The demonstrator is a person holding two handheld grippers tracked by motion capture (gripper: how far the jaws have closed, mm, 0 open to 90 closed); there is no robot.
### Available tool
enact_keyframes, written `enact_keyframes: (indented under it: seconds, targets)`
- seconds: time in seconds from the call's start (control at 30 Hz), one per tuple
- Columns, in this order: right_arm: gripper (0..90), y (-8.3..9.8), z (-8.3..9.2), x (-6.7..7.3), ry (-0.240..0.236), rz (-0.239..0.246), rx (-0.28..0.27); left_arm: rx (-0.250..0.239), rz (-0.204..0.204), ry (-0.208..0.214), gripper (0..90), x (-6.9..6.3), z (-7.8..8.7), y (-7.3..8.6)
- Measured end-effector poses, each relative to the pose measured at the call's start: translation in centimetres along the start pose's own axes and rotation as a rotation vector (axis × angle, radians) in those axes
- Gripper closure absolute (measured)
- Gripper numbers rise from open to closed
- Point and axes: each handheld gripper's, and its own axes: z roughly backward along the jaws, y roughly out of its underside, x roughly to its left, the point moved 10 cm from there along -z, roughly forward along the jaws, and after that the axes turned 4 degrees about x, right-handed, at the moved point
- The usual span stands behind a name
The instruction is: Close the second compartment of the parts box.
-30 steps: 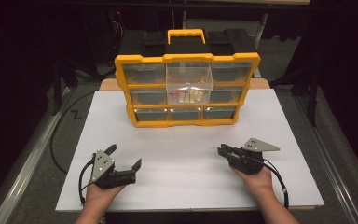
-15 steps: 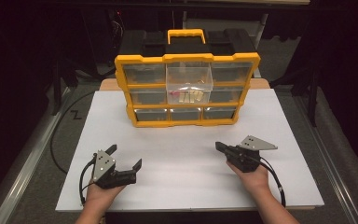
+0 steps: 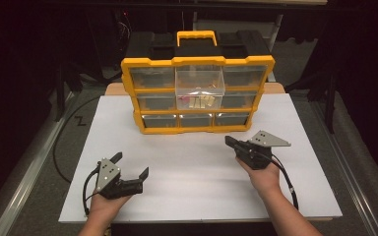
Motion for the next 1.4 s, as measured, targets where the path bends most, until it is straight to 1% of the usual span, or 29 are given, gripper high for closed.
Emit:
enact_keyframes:
  seconds: [0.1, 0.27, 0.53, 0.73, 0.83, 1.1, 1.3, 1.4]
  targets:
    - [90.0, -0.4, -0.2, 0.0, -0.001, 0.004, -0.006, 0.001, -0.002, 0.003, 0.3, -0.1, -0.1, 0.0]
    - [90.0, -1.5, -0.4, 0.4, -0.009, 0.01, -0.026, 0.001, -0.003, 0.002, 0.3, -0.1, 0.0, 0.0]
    - [90.0, -4.2, -0.4, 1.7, -0.023, 0.041, -0.079, -0.002, -0.004, 0.006, 0.3, -0.1, 0.0, 0.0]
    - [90.0, -6.0, -0.4, 2.8, -0.035, 0.053, -0.109, -0.003, -0.004, 0.008, 0.3, -0.1, 0.0, -0.1]
    - [90.0, -6.8, -0.4, 3.0, -0.02, 0.066, -0.125, -0.004, -0.004, 0.008, 0.3, -0.1, 0.0, -0.1]
    - [90.0, -9.1, -0.2, 3.8, -0.022, 0.08, -0.158, -0.007, -0.004, 0.008, 0.3, -0.1, 0.1, -0.1]
    - [90.0, -10.7, -0.4, 4.2, 0.002, 0.115, -0.173, -0.01, -0.001, 0.009, 0.4, -0.1, 0.1, -0.2]
    - [90.0, -11.4, -0.5, 4.4, 0.005, 0.116, -0.185, -0.006, -0.003, 0.01, 0.3, -0.1, 0.1, -0.1]
